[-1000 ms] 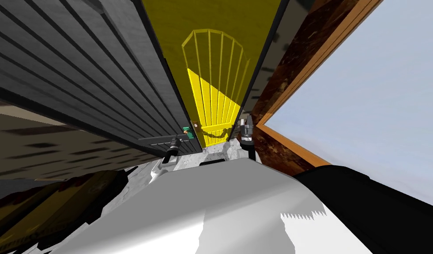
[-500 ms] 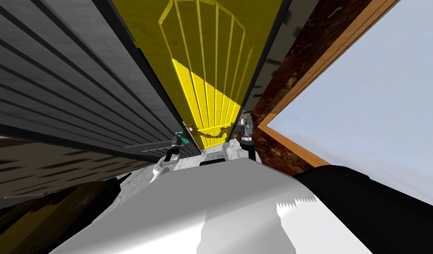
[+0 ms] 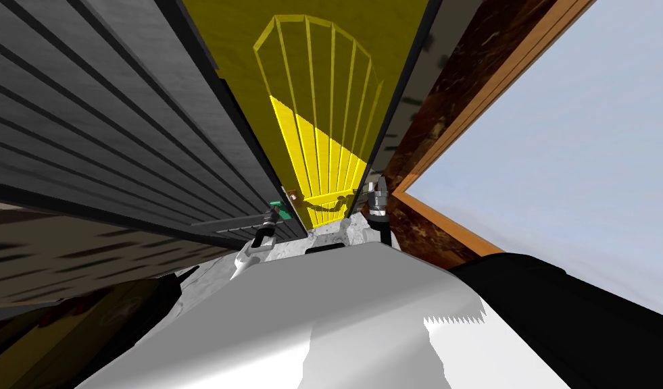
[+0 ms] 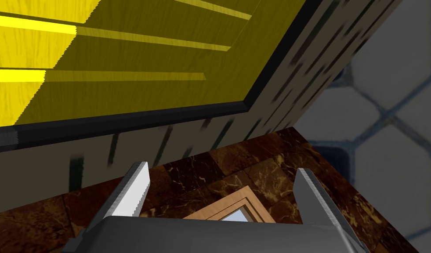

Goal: Pull the door open

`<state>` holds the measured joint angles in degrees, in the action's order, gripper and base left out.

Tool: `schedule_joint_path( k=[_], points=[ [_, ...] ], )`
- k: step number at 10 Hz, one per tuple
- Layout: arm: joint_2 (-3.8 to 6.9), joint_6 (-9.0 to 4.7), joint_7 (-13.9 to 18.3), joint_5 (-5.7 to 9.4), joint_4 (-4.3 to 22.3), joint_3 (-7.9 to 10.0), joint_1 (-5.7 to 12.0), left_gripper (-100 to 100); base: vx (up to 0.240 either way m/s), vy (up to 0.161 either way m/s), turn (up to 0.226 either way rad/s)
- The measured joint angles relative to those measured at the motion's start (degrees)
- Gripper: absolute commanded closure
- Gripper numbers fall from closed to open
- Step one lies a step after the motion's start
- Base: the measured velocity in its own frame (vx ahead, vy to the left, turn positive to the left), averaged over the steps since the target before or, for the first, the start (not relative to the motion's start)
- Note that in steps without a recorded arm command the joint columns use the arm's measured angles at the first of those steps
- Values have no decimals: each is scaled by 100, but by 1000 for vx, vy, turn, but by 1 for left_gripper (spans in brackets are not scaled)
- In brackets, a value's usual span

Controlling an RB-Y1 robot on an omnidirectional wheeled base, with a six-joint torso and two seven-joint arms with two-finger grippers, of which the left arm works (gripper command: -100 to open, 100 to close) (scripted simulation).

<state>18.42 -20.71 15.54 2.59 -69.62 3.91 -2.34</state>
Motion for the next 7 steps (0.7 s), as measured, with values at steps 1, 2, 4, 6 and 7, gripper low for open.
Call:
schedule_joint_path(
  k=[1, 2, 4, 6, 7],
  points=[
    [25, -22, 16, 2, -1, -6, -5, 100, -161, 55, -31],
    [42, -45, 30, 1, -19, -13, -30, 100, -184, 55, -59],
    [128, -72, 107, 2, -32, -87, -98, 100, -208, 100, -89],
    [213, -104, 199, -3, -106, -200, -216, 100, -229, 106, -159],
    [288, -139, 271, -4, -133, -273, -266, 100, -215, 126, -211]
  ],
)
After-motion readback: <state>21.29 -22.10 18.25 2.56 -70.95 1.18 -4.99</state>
